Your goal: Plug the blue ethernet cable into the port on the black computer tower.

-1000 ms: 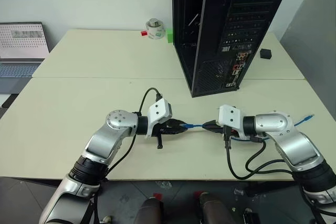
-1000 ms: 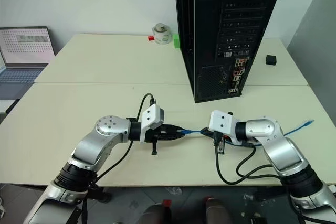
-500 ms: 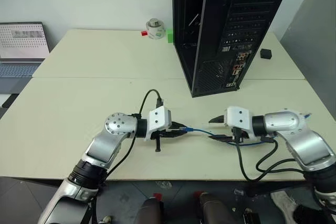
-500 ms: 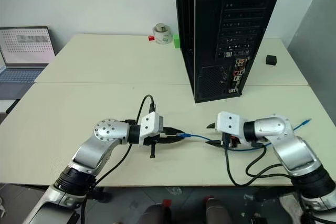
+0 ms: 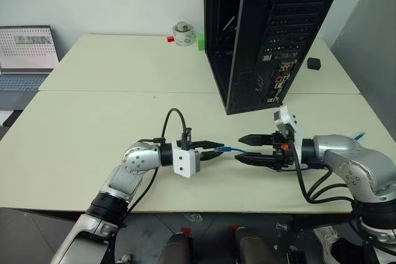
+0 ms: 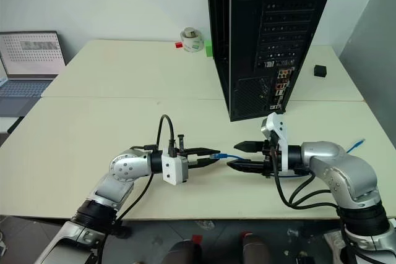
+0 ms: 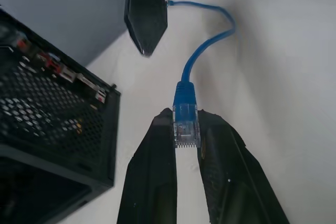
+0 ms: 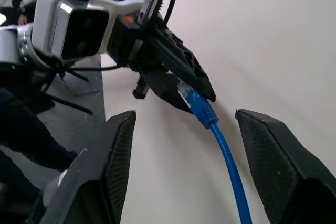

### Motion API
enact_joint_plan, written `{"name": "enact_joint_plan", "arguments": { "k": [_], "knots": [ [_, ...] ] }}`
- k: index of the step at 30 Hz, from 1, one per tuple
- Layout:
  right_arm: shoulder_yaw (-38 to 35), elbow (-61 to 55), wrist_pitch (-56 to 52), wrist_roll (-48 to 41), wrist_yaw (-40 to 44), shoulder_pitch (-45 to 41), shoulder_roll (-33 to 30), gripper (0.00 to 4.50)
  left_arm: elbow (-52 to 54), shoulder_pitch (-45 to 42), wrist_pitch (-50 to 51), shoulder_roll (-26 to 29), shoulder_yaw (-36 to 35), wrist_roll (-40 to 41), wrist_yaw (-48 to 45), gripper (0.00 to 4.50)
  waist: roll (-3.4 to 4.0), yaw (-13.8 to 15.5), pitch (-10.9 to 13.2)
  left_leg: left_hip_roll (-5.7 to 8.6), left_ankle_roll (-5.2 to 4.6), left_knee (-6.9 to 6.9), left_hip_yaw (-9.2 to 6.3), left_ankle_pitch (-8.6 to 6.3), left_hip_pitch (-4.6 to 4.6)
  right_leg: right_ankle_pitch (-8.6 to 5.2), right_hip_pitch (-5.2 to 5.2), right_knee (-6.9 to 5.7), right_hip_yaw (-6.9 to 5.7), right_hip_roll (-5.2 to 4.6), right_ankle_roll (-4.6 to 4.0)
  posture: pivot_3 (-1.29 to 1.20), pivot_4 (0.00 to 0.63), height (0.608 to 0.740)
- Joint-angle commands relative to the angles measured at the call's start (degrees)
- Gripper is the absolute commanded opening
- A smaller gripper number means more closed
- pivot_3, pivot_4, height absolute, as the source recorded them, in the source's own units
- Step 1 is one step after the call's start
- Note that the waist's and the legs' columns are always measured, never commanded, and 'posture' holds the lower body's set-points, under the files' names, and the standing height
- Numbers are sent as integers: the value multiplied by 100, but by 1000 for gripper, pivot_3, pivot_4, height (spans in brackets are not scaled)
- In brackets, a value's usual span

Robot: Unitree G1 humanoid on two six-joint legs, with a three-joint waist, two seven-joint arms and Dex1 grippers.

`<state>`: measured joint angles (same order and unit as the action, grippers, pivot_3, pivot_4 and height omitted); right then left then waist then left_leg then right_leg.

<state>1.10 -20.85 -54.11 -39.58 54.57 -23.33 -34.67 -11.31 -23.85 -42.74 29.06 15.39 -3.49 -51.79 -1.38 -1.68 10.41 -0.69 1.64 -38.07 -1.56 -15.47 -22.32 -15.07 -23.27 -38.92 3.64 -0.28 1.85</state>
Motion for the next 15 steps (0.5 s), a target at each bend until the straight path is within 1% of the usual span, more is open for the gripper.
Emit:
{"name": "enact_joint_plan", "arguments": {
  "k": [1, 6, 11, 14, 15],
  "knots": [
    [-89, 108, -123, -218, -138, -128, 118, 3206, -75, -52, -903, -18, -121, -184, 421, 300, 0, 0, 0, 0, 0, 0, -1, 0, -1, 0, 0, 0, -1, 0, 0, 0, 150, 740],
    [66, 246, -151, -254, -95, -190, 217, 3206, -224, -92, -1362, 30, -81, -371, 725, 300, 0, -3, 0, 0, 0, 0, -1, 0, -1, 0, 0, 0, -3, 0, 0, 0, 150, 740],
    [101, 301, -148, -329, -74, -249, 271, 3206, -351, -159, -1566, 67, -82, -538, 972, 300, 0, -5, 0, 0, 0, 0, -2, 0, -1, 0, -1, 0, -4, 0, 1, 0, 150, 740],
    [104, 333, -141, -365, -97, -271, 296, 2725, -408, -193, -1638, 85, -64, -612, 1097, 300, 0, -6, 0, 0, 0, 0, -2, 0, -1, 0, -1, 0, -6, 1, 1, 0, 150, 740],
    [97, 344, -147, -381, -108, -279, 314, 2498, -421, -200, -1661, 89, -59, -637, 1134, 300, 0, -5, 0, 0, 0, 0, -3, 0, -2, 0, -1, 0, -6, 1, 1, 0, 150, 740]
  ]
}}
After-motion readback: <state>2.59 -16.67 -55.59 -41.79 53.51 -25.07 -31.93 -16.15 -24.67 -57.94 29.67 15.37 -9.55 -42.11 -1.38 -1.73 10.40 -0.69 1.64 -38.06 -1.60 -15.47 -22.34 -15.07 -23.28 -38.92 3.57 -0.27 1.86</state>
